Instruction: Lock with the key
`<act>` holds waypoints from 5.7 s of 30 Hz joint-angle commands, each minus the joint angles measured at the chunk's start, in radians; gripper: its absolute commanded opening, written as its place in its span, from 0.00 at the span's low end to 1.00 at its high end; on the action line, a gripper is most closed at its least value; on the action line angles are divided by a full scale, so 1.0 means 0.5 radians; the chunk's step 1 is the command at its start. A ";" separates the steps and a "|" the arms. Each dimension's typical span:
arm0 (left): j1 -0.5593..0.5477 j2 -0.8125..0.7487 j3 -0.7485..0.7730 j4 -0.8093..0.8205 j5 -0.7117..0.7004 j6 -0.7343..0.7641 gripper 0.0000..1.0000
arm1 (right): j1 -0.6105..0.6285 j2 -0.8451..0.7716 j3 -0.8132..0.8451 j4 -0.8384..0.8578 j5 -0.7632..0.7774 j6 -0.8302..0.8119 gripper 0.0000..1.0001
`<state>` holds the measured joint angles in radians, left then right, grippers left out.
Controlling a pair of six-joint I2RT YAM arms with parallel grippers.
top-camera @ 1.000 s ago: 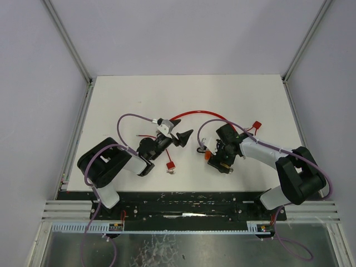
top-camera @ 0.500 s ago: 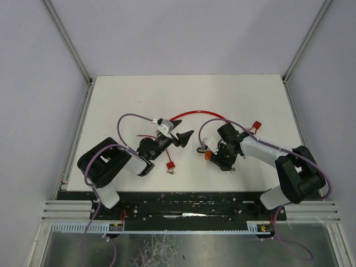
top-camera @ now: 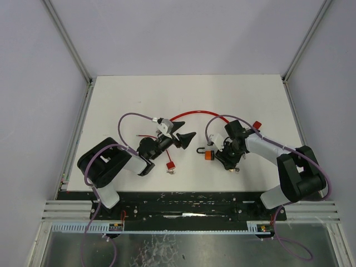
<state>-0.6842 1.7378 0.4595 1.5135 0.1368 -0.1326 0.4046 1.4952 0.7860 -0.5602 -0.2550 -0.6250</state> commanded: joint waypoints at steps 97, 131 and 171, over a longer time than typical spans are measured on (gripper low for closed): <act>-0.281 0.773 1.147 -0.869 0.705 -1.005 0.27 | -0.259 -0.650 -0.063 0.375 -0.444 -0.142 0.17; -0.229 0.198 0.350 0.173 0.911 -0.384 0.00 | -0.561 -1.097 0.179 -0.204 -1.465 -0.424 0.82; 0.149 0.071 1.071 0.095 1.787 -0.761 0.00 | -1.291 -1.392 0.085 0.028 -2.458 -0.120 1.00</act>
<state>-0.6331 1.8351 1.0710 1.4719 1.1133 -0.5003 -0.2192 0.7937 0.8471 -0.5701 -1.3880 -0.7052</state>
